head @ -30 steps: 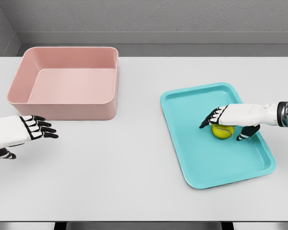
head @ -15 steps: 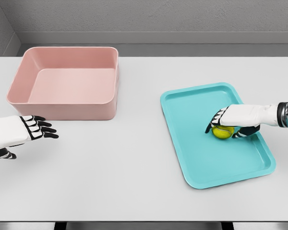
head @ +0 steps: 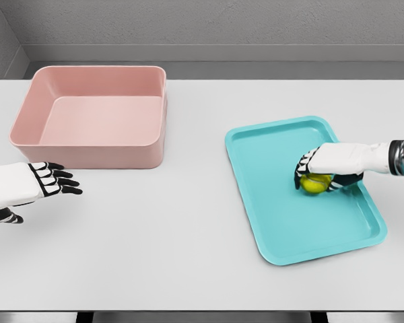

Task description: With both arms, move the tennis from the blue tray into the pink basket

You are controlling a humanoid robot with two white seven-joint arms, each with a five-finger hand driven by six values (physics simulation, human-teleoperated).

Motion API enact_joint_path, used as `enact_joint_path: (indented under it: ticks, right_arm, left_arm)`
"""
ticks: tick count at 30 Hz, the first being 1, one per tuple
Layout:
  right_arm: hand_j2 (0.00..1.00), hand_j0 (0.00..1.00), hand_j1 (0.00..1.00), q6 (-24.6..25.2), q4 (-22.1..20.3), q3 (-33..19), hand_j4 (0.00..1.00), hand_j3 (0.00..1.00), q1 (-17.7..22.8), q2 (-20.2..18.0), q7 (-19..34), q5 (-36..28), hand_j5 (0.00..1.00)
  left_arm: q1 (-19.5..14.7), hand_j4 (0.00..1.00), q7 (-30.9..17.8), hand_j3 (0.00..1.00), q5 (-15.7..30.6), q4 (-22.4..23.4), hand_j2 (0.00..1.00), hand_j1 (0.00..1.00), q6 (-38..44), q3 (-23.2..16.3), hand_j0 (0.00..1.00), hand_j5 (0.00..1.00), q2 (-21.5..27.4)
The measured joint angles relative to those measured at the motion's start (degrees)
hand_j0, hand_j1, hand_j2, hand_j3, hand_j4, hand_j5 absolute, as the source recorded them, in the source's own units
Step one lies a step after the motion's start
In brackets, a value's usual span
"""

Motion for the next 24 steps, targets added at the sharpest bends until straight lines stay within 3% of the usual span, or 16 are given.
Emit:
enact_joint_path:
  ticks: [10, 24]
  right_arm:
    - [0.49, 0.49, 0.49, 0.0, -2.7, -0.8, 0.49, 0.49, -1.7, -0.9, 0.0, -0.4, 0.49]
    - [0.49, 0.49, 0.49, 0.0, -13.1, -1.2, 0.49, 0.49, -3.6, -0.3, 0.0, 0.0, 0.49]
  left_arm:
    - [0.0, 1.00, 0.0, 1.00, 0.0, 0.0, 1.00, 1.00, 0.0, 0.0, 1.00, 1.00, 0.0]
    - [0.0, 1.00, 0.0, 1.00, 0.0, 0.0, 1.00, 1.00, 0.0, -0.1, 1.00, 1.00, -0.2]
